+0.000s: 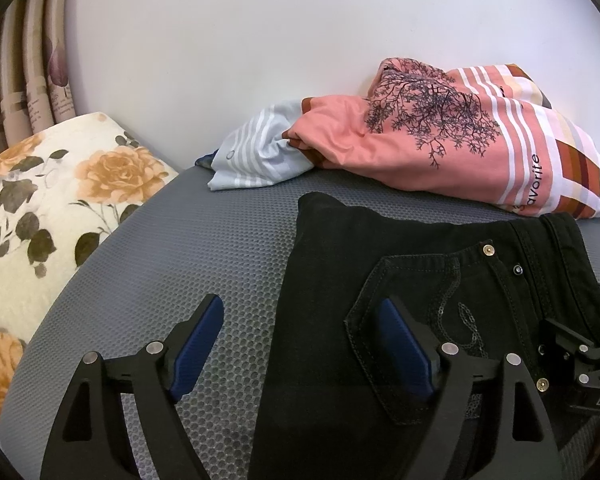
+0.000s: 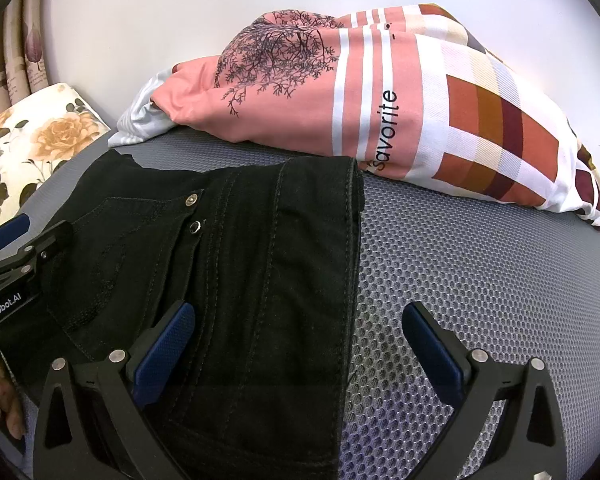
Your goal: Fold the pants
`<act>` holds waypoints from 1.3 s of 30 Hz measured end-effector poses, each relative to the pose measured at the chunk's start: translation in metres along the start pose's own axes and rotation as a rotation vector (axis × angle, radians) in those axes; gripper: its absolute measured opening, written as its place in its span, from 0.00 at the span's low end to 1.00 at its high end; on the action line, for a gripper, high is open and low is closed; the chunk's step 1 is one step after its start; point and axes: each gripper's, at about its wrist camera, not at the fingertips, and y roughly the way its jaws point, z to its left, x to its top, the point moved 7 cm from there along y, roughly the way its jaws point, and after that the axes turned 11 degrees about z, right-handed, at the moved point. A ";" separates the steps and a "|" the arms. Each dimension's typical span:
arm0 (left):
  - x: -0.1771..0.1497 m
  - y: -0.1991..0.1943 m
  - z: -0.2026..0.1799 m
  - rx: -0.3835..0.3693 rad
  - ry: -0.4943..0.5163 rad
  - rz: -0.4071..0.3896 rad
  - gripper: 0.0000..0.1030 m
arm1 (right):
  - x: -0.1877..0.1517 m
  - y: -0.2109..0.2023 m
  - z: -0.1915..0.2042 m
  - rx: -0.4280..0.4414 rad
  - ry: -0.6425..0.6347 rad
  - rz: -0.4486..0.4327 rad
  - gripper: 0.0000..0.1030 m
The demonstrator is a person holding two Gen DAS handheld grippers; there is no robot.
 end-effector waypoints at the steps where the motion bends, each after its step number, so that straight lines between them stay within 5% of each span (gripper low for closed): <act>1: 0.001 0.000 0.000 0.000 0.000 0.000 0.79 | 0.000 0.000 0.000 0.000 0.000 0.000 1.00; 39: -0.001 -0.007 0.001 0.022 0.012 -0.040 0.89 | 0.000 0.000 0.000 -0.010 -0.004 0.000 1.00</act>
